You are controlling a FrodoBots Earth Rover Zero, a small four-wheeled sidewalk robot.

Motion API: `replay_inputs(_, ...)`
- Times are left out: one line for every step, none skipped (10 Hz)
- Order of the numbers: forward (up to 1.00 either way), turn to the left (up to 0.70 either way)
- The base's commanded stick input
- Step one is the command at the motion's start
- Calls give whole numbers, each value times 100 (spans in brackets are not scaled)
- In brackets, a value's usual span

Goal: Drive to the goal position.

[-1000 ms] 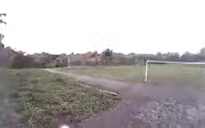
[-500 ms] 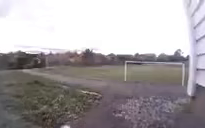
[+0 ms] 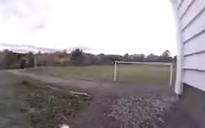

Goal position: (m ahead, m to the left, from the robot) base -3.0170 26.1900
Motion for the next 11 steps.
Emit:
replay_inputs(0, 0)
replay_inputs(0, 0)
replay_inputs(0, -5)
replay_inputs(0, -18)
replay_inputs(0, -70)
replay_inputs(0, -70)
replay_inputs(0, -70)
replay_inputs(0, -70)
replay_inputs(0, -70)
replay_inputs(0, -70)
replay_inputs(0, -70)
